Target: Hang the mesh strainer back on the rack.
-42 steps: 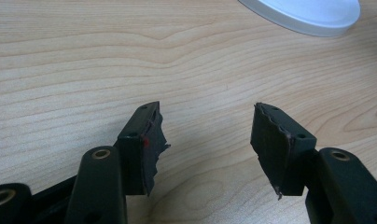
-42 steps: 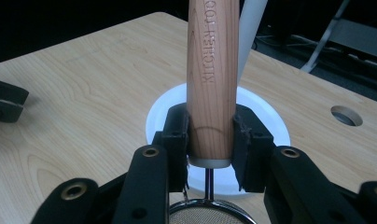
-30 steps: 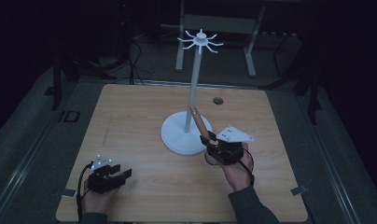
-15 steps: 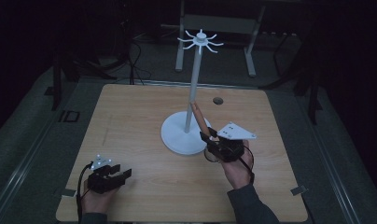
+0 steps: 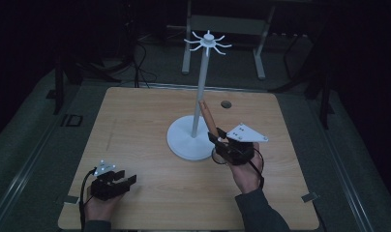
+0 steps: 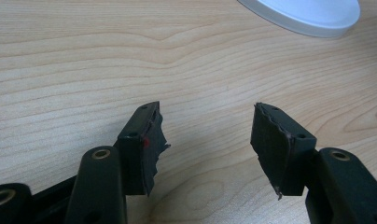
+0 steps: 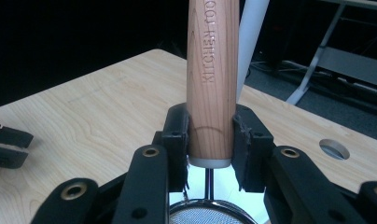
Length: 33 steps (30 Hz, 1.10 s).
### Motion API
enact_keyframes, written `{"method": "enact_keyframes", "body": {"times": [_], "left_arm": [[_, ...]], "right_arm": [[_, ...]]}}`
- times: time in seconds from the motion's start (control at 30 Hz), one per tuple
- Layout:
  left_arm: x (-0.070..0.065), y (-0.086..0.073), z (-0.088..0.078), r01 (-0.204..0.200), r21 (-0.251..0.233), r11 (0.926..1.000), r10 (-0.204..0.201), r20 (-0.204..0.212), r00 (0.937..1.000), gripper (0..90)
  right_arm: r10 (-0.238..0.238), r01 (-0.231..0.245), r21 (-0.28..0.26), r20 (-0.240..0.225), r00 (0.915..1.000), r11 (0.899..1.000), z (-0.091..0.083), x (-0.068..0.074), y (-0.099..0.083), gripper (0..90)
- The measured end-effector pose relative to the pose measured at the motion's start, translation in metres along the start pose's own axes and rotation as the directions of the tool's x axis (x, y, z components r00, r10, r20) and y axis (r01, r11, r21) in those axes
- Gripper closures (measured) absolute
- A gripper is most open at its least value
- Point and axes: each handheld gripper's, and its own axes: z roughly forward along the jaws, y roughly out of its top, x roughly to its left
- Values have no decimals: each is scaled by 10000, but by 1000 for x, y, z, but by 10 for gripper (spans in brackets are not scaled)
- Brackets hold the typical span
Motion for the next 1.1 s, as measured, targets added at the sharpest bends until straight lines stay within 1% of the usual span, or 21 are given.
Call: {"method": "enact_keyframes", "body": {"times": [0.4,0.73,1.1], "left_arm": [[0,0,0,-2,-4,10000,2,-1,10000,435],[0,0,0,-44,-1,10000,44,-8,10000,435],[0,0,0,-59,0,10000,59,-9,10000,435]], "right_arm": [[5,1,-313,174,9998,9995,-2,0,8,692],[391,-372,-697,255,9989,9969,-6,-5,13,692],[454,-426,-926,291,9985,9948,-8,-8,20,692]]}}
